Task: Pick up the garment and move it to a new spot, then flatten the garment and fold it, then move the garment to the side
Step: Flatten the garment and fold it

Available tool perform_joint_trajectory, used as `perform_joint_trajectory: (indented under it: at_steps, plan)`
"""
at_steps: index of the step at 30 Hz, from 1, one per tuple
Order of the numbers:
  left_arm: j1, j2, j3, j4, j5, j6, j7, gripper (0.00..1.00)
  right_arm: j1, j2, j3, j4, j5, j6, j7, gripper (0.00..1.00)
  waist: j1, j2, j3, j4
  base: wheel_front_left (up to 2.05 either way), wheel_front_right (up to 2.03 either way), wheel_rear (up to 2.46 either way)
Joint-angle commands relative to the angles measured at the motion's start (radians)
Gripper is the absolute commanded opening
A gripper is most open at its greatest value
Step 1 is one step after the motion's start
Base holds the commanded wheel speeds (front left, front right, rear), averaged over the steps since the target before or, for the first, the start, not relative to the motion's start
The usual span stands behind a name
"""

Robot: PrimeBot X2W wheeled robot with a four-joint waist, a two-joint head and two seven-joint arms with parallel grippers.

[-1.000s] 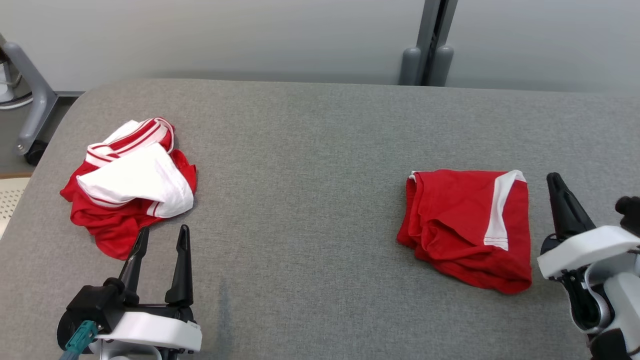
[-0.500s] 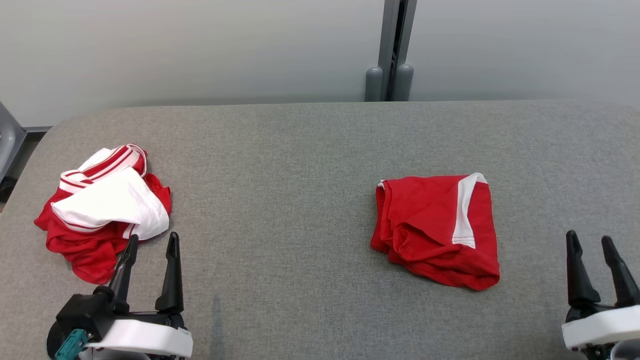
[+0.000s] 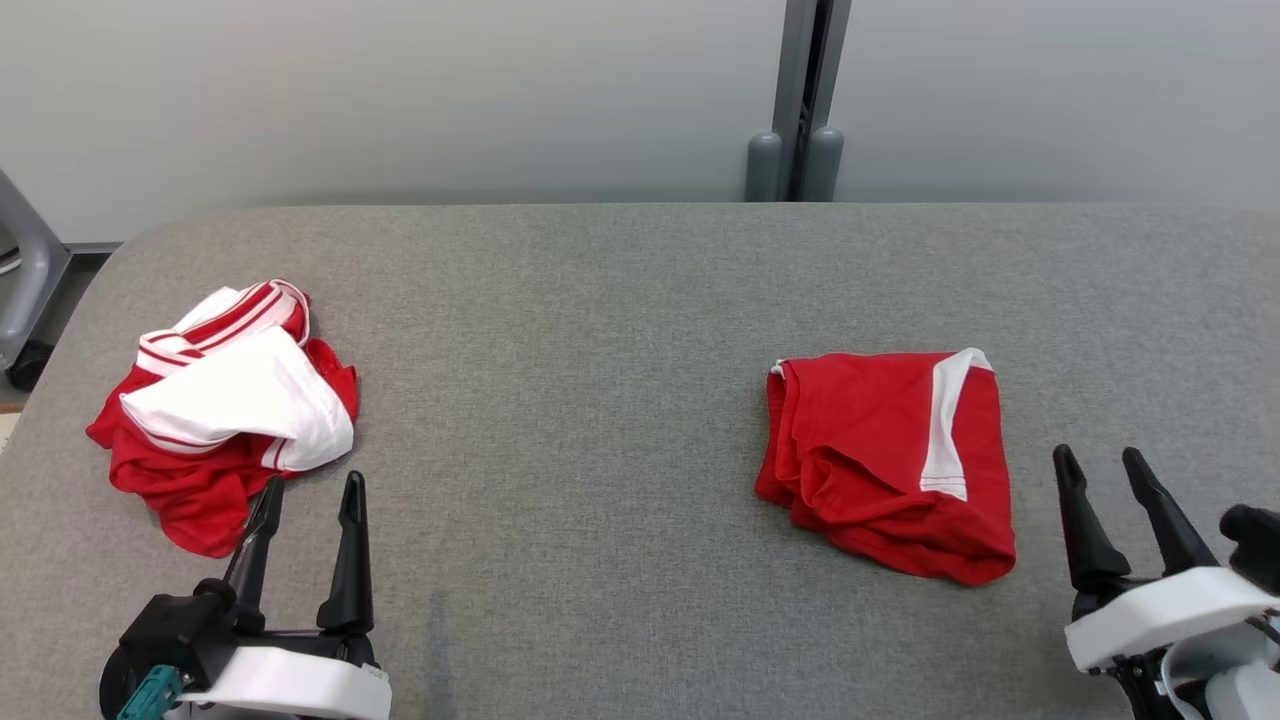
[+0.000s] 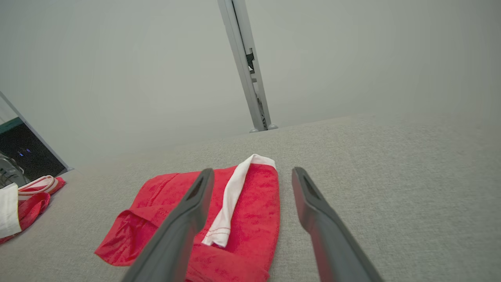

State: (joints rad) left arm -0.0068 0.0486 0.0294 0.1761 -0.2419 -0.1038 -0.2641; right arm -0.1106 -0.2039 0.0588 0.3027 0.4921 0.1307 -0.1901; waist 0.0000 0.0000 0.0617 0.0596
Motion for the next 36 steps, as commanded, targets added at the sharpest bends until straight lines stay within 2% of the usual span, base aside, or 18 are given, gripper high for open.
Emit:
perform_joint_trajectory:
  at_steps: [1,7,16,17,18,19,20,21,26,36]
  plan:
    - [-0.015,0.004,-0.002,-0.002,0.0,0.004,0.0,1.0,-0.029,-0.011,0.013,0.021,-0.004,0.0,0.024,1.0,0.0,0.0,0.006,0.012,0.0,0.0,0.0]
    - [-0.032,0.004,-0.029,-0.002,-0.018,0.013,0.0,1.0,-0.132,-0.025,0.054,0.144,0.003,0.0,0.088,1.0,0.0,0.0,0.03,0.06,0.0,0.0,0.0]
    - [-0.062,0.004,-0.054,0.008,-0.036,0.02,0.0,1.0,-0.225,-0.041,0.102,0.333,0.041,0.0,0.104,1.0,0.0,0.0,0.073,0.131,0.0,0.0,0.0]
    - [-0.066,0.004,-0.056,0.009,-0.038,0.021,0.0,1.0,-0.229,-0.04,0.108,0.346,0.051,0.0,0.104,0.8,0.0,0.0,0.076,0.136,0.0,0.0,0.0]
    - [-0.069,0.004,-0.057,0.008,-0.04,0.023,0.0,1.0,-0.23,-0.041,0.114,0.356,0.055,0.0,0.1,0.49,0.0,0.0,0.078,0.14,0.0,0.0,0.0]
    - [-0.07,0.004,-0.058,0.008,-0.04,0.023,0.0,1.0,-0.228,-0.042,0.123,0.367,0.06,0.0,0.102,0.38,0.0,0.0,0.079,0.142,0.0,0.0,0.0]
    - [-0.068,0.004,-0.059,0.008,-0.041,0.024,0.0,1.0,-0.225,-0.04,0.13,0.376,0.07,0.0,0.102,0.05,0.0,0.0,0.08,0.144,0.0,0.0,0.0]
    - [-0.066,0.004,-0.058,0.007,-0.042,0.025,0.0,1.0,-0.223,-0.039,0.134,0.379,0.079,0.0,0.095,0.0,0.0,0.0,0.081,0.145,0.0,0.0,0.0]
    - [-0.058,0.004,-0.049,0.004,-0.043,0.029,0.0,1.0,-0.229,-0.034,0.165,0.385,0.111,0.0,0.082,0.0,0.0,0.0,0.08,0.134,0.0,0.0,0.0]
    - [-0.079,0.004,-0.07,0.014,-0.038,0.022,0.0,1.0,-0.366,-0.029,0.231,0.343,0.218,0.0,0.097,0.0,0.0,0.0,0.083,0.108,0.0,0.0,0.0]
